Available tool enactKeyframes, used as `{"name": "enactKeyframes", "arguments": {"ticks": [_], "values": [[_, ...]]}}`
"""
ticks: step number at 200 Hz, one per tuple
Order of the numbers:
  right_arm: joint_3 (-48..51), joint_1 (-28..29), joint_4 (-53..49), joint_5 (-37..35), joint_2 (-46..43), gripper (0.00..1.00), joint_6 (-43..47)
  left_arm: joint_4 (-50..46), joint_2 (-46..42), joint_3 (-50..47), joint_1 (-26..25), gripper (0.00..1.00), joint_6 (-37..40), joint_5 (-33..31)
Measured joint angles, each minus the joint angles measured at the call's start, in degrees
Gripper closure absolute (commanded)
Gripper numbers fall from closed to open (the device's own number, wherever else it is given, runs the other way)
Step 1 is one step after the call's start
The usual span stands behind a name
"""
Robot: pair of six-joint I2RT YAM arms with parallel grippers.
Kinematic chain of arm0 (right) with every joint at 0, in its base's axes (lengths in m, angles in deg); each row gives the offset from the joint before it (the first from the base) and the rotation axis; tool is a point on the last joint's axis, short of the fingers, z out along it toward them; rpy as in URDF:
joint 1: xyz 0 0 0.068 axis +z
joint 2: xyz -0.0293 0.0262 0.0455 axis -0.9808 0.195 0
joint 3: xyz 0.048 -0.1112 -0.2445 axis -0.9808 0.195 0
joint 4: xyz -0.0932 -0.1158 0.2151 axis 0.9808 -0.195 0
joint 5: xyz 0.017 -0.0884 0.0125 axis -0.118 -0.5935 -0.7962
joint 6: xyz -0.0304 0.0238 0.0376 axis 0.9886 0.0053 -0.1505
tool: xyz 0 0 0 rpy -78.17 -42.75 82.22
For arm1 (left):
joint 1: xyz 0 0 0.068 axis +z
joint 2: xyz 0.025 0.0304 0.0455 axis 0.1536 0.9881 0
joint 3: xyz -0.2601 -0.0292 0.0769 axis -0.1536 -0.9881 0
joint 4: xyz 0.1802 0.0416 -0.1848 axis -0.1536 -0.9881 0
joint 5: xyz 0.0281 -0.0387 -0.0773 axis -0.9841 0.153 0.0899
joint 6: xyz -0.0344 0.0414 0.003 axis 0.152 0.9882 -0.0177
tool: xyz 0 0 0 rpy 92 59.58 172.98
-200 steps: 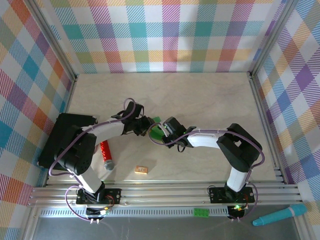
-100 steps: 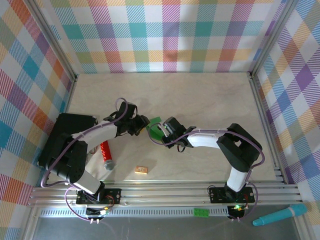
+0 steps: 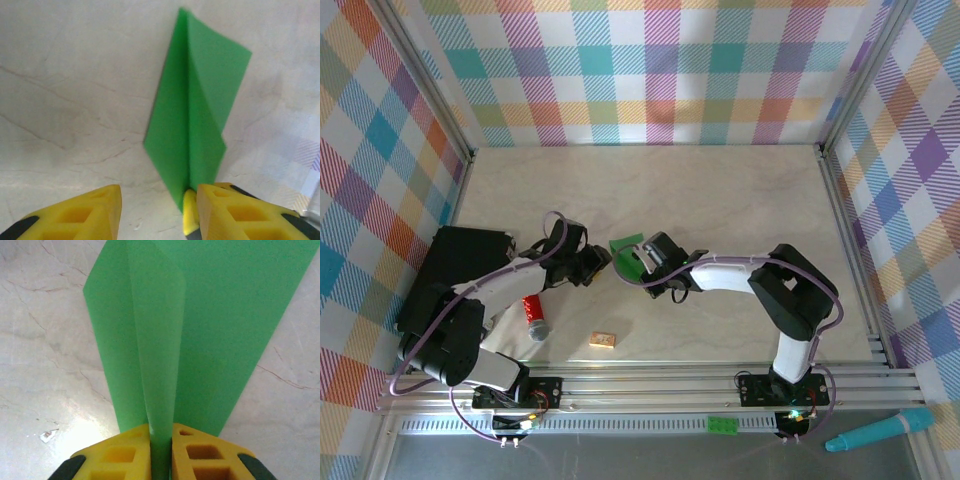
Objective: Fold a paper plane with a square sheet of paper (pick it up from the middle)
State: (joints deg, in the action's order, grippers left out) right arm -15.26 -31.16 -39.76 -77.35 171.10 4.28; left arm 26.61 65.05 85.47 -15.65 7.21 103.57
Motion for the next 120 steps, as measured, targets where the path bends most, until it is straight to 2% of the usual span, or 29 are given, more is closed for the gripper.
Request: {"name": "enactKeyframes", "arguments": {"ticks": [48,120], "values": [[1.25,-1.99,2.6,4.68,-0.02,0.83,-2.54,6.21,0.59,-2.75,-0.13,0.62,-1.73,3.43],[6.4,-6.69,10.58,14.88,-1.01,0.79,-5.33,16.37,10.25,-2.25,-1.36,0.68,-3.56,9.05]]}}
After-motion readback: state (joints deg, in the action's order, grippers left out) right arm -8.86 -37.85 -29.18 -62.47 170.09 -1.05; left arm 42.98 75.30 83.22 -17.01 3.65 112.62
